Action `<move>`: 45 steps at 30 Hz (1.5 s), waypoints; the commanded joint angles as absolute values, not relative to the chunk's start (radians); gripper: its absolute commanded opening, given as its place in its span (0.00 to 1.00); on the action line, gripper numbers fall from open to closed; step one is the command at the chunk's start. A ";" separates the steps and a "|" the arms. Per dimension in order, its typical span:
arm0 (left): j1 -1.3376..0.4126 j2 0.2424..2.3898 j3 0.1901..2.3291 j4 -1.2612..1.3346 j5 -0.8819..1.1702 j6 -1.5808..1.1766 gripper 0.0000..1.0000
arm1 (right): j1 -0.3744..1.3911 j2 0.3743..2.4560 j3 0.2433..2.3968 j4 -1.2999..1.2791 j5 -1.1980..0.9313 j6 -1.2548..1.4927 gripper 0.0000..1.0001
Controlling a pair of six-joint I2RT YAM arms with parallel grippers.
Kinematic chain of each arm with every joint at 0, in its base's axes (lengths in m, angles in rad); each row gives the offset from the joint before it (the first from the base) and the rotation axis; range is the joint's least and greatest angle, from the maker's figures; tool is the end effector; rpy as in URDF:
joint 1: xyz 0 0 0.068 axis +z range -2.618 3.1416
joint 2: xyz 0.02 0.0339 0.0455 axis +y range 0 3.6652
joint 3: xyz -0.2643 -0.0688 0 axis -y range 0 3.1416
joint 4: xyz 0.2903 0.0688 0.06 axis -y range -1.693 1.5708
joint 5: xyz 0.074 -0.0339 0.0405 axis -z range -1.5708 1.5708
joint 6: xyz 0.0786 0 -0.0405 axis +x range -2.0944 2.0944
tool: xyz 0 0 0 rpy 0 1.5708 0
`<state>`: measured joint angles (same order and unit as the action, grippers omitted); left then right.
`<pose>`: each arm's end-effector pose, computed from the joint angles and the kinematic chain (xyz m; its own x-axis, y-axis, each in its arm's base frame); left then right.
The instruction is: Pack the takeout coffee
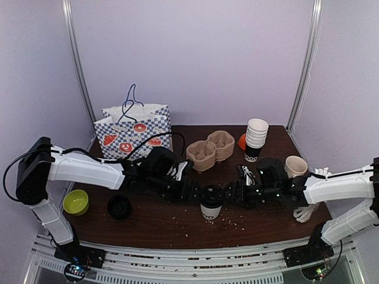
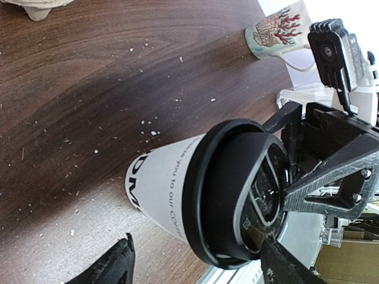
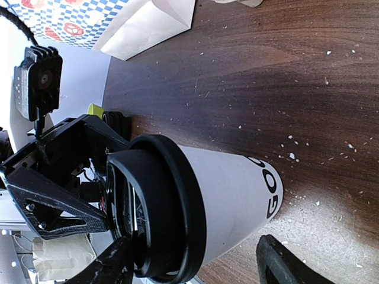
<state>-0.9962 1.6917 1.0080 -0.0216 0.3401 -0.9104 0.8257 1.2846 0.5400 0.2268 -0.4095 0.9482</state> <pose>0.2104 -0.3732 0.1430 -0.9501 0.0975 -0.2963 0.2919 0.6133 -0.7340 0.1984 0.2612 0.1421 -0.9340 0.0865 -0.3466 -0.2573 0.5100 0.8208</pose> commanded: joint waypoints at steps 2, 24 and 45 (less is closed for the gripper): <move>-0.999 1.711 0.953 -0.029 0.329 -0.902 0.71 | 0.832 1.328 0.479 0.210 -0.399 0.946 0.69; -0.999 1.675 1.020 -0.080 0.335 -0.831 0.90 | 0.830 1.243 0.544 0.203 -0.407 0.951 0.82; -0.933 1.671 0.977 0.044 0.357 -0.913 0.82 | 0.802 1.326 0.554 0.345 -0.401 1.020 0.76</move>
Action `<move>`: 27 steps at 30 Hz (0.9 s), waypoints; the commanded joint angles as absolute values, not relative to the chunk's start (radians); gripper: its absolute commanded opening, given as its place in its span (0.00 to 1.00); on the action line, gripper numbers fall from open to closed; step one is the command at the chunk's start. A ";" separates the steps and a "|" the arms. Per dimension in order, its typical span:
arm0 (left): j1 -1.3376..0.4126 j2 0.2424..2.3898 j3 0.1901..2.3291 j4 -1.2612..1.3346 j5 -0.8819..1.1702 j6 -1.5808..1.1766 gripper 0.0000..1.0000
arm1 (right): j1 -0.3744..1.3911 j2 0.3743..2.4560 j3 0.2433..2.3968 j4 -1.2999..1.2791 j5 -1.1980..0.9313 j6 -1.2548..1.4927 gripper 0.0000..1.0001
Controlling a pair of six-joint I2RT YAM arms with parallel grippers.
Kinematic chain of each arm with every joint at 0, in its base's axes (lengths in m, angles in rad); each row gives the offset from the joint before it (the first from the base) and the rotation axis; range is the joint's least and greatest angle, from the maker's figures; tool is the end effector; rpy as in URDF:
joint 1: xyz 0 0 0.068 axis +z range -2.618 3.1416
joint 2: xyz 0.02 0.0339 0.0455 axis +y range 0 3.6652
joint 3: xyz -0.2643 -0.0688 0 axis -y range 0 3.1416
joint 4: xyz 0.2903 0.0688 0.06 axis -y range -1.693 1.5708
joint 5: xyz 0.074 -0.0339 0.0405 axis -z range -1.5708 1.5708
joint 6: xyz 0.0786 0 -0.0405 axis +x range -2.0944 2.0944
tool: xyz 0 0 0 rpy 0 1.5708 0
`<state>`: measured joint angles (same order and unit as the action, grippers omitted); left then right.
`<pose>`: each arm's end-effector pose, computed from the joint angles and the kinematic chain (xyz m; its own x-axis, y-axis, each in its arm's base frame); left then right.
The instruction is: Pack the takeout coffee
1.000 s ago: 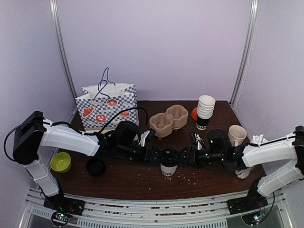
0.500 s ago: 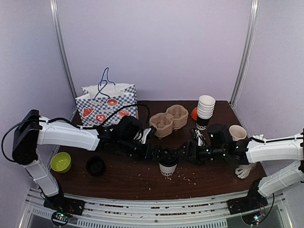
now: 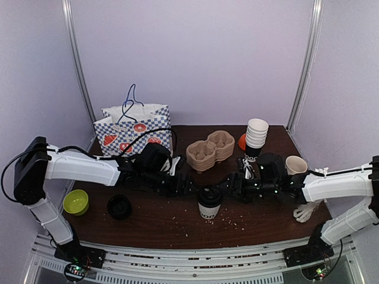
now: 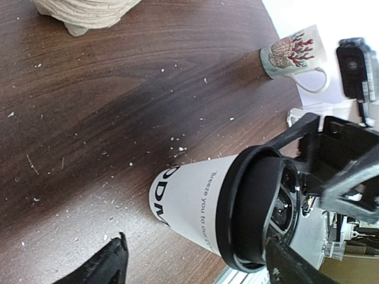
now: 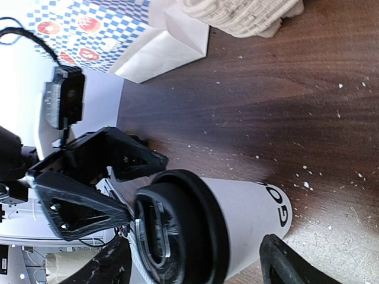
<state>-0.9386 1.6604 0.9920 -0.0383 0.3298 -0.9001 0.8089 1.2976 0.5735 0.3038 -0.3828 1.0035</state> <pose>0.2285 -0.3551 0.1476 -0.9504 0.0433 -0.3079 0.2643 0.6344 -0.7265 0.2135 0.2663 0.1607 -0.9159 0.1733 -0.3620 -0.2496 0.4605 0.8519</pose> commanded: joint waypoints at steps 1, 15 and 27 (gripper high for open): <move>-0.932 1.674 0.971 0.051 0.359 -0.915 0.80 | 0.802 1.333 0.553 0.345 -0.403 1.020 0.75; -0.929 1.711 0.906 0.107 0.385 -0.926 0.75 | 0.802 1.403 0.480 0.387 -0.405 1.039 0.67; -0.938 1.618 0.978 0.031 0.384 -0.878 0.93 | 0.803 1.320 0.533 0.356 -0.428 1.024 0.83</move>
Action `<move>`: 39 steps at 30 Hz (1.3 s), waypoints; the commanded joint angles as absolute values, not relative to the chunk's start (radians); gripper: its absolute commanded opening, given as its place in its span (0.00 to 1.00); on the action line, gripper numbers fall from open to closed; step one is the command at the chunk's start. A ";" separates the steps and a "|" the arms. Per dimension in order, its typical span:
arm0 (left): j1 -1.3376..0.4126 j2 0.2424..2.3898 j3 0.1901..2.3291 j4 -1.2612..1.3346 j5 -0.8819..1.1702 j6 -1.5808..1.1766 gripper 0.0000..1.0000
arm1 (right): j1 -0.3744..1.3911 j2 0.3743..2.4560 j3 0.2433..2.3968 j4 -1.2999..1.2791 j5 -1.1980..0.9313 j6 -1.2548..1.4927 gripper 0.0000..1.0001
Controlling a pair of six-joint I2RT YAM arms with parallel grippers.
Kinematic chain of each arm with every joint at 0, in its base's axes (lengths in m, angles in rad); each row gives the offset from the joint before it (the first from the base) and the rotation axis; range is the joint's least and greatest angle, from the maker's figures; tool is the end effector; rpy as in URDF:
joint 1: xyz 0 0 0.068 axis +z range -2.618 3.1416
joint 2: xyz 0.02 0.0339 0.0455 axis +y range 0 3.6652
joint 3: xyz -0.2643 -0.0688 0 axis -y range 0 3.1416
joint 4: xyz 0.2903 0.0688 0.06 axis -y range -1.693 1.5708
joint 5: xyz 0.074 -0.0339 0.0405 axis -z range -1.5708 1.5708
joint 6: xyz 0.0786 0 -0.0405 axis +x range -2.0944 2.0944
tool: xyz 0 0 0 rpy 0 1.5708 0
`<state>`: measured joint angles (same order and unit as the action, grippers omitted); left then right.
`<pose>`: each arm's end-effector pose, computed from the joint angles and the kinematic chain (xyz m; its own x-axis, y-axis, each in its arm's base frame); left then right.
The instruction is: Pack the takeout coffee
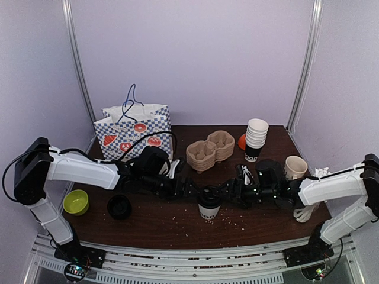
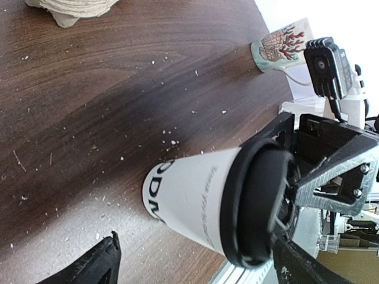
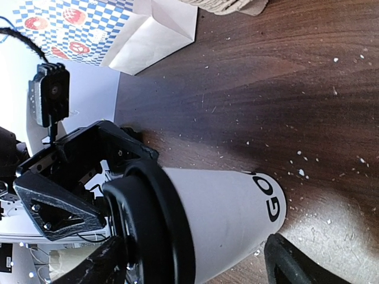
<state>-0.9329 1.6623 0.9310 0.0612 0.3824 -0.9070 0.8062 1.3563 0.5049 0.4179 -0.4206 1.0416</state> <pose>0.2238 -0.3512 0.1362 -0.9521 0.0573 -0.3003 0.2752 0.5886 -0.7601 0.2070 0.2621 0.1317 -0.9369 0.1616 -0.3101 -0.2111 0.4457 0.8700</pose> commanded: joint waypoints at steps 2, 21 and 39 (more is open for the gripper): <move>-0.948 1.624 0.991 0.028 0.386 -0.878 0.93 | 0.802 1.310 0.532 0.352 -0.433 1.025 0.83; -0.968 1.731 0.917 0.061 0.397 -0.905 0.71 | 0.805 1.358 0.457 0.354 -0.447 1.020 0.72; -0.968 1.714 0.928 0.057 0.404 -0.877 0.82 | 0.803 1.286 0.502 0.258 -0.418 0.978 0.79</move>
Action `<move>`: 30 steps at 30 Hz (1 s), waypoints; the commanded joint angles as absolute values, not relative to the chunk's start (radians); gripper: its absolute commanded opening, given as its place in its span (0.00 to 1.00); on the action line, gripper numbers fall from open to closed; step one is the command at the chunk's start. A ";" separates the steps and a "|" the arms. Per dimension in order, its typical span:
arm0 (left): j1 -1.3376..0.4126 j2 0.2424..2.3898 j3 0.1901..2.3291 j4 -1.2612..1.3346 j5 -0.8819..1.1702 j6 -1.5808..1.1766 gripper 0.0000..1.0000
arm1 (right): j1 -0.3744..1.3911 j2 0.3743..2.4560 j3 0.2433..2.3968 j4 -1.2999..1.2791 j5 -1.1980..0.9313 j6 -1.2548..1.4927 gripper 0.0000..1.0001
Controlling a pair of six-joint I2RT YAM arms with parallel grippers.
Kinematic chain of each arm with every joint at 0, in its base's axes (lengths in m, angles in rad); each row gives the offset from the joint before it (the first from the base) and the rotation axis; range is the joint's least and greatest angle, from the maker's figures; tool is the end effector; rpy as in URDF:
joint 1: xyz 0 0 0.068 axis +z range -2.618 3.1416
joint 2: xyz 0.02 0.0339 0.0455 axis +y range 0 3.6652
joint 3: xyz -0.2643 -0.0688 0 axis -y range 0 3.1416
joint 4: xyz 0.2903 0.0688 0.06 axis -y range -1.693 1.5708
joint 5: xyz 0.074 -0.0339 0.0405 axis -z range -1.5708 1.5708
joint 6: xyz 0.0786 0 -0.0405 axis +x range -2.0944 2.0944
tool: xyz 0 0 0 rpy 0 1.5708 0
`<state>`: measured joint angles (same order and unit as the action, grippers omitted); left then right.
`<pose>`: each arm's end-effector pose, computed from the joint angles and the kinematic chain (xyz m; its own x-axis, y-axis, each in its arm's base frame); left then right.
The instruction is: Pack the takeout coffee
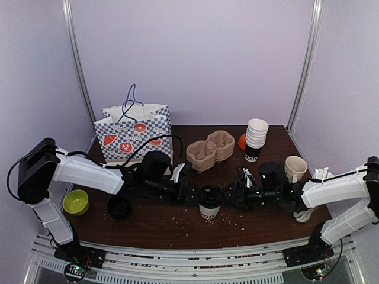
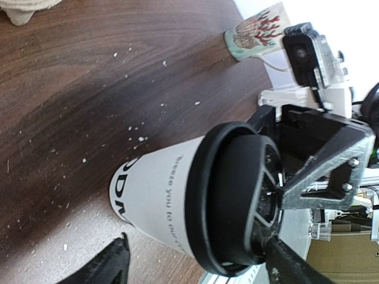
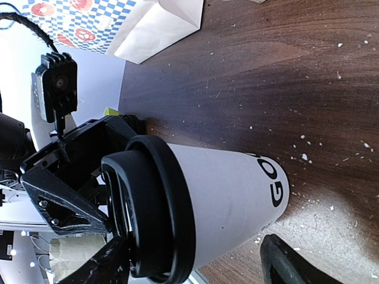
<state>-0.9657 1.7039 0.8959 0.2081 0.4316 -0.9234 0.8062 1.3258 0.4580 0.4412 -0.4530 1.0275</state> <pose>0.2113 -0.3633 0.1250 -0.9462 0.0944 -0.3094 0.3128 0.5107 -0.8008 0.1974 0.2555 0.1274 -0.9396 0.1323 -0.3156 -0.2328 0.4287 0.8729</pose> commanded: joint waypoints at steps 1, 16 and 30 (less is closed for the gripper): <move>-0.968 1.711 0.947 0.043 0.404 -0.871 0.84 | 0.803 1.273 0.522 0.232 -0.413 0.966 0.81; -0.968 1.562 0.910 0.047 0.361 -0.902 0.89 | 0.802 1.117 0.513 0.188 -0.285 0.957 0.82; -0.965 1.617 0.908 0.053 0.331 -0.922 0.85 | 0.789 1.185 0.464 0.202 -0.253 0.995 0.69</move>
